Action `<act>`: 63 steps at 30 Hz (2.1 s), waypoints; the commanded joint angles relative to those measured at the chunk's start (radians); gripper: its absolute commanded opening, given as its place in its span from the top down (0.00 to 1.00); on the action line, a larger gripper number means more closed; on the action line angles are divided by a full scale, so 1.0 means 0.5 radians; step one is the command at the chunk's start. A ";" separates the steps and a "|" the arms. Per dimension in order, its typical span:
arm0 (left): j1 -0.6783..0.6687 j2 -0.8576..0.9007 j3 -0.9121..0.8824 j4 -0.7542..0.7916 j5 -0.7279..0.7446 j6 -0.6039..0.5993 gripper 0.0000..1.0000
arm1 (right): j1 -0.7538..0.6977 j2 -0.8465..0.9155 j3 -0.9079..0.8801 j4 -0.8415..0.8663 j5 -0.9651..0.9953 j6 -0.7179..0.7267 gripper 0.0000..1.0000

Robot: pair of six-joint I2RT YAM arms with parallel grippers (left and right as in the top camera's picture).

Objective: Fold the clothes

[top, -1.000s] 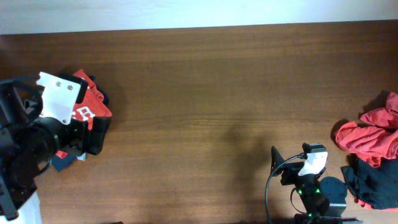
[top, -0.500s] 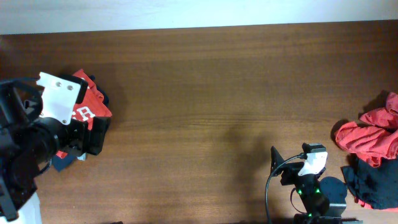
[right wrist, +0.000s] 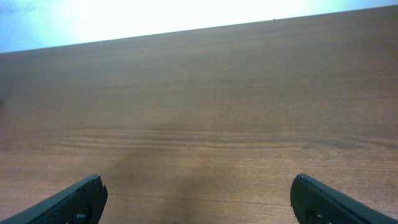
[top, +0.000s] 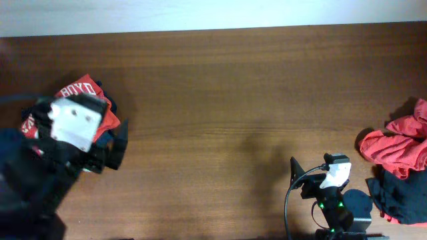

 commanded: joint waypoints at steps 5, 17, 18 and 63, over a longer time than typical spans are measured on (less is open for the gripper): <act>-0.010 -0.556 -1.299 0.874 0.082 -0.136 0.01 | -0.013 -0.017 -0.009 -0.017 -0.018 0.014 0.01; -0.100 -1.455 -2.405 1.434 0.179 -0.203 0.01 | -0.013 -0.017 -0.009 -0.017 -0.018 0.014 0.01; -0.121 -1.514 -2.444 1.435 0.178 -0.202 0.01 | -0.013 -0.017 -0.009 -0.017 -0.018 0.014 0.01; -0.202 -1.833 -3.019 1.934 0.105 -0.201 0.01 | -0.013 -0.017 -0.009 -0.017 -0.018 0.014 0.01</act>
